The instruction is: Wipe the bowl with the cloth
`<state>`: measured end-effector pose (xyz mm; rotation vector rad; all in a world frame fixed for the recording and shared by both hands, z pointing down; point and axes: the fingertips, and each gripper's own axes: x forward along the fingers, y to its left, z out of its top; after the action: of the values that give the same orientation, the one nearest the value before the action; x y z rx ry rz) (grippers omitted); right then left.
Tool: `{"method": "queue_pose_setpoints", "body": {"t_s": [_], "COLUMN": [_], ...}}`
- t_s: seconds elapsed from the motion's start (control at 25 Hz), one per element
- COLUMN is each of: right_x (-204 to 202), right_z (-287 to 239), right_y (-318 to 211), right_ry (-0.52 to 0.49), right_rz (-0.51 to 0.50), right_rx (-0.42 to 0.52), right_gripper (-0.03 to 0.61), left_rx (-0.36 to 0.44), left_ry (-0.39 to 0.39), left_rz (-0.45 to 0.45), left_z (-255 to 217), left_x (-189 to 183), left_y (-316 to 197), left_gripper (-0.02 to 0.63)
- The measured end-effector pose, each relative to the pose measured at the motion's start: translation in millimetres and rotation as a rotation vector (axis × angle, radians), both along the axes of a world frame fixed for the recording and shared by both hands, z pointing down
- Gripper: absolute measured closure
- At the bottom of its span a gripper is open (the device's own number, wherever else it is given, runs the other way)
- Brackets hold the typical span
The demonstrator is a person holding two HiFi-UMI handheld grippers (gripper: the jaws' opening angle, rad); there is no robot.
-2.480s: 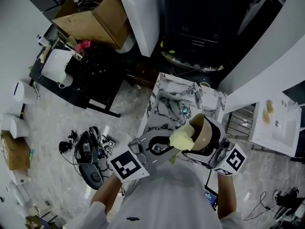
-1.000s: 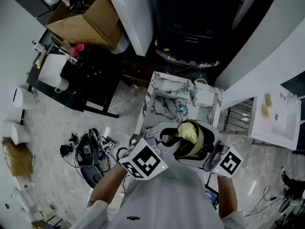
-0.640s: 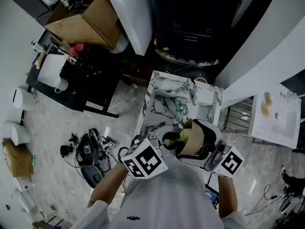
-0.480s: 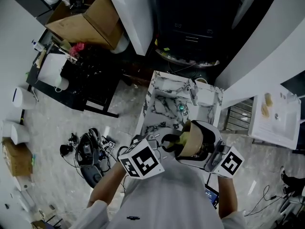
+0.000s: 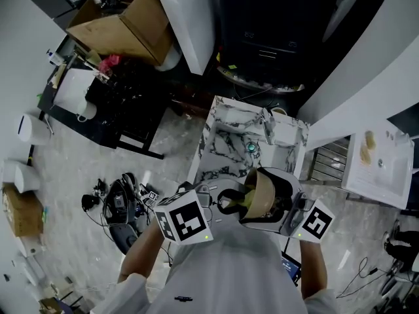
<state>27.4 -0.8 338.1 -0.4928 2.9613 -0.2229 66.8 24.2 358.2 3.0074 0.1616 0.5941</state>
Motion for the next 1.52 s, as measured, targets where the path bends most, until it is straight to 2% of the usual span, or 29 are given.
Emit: {"method": "queue_pose_setpoints", "body": {"t_s": [0.24,0.48,0.64,0.92,1.32,1.52], "right_x": [-1,-3,-4,-4,-1,-3], "right_z": [2,2,1,0,-1,1], "right_y": [3,4,5,7,4,6], "right_ry": [0.024,0.032,0.032,0.054,0.066,0.064], "right_rz": [-0.022,-0.023,-0.021,-0.022,-0.023,-0.027], "right_rx": [0.012,0.015,0.018,0.025,0.047,0.042], "right_gripper": [0.086,0.086,0.086,0.086,0.086,0.086], "left_rx": [0.011,0.000,0.007,-0.002,-0.039,-0.061], "left_ry": [0.004,0.044,-0.001,-0.065,-0.076,-0.023], "left_rz": [0.006,-0.046,-0.072,-0.064,0.034,0.084], "left_z": [-4,-10,2,18,20,6], "left_x": [5,10,8,6,3,1], "left_y": [-5,-24,-32,-25,-3,5], "left_gripper": [0.581,0.581,0.581,0.581,0.583,0.583]}}
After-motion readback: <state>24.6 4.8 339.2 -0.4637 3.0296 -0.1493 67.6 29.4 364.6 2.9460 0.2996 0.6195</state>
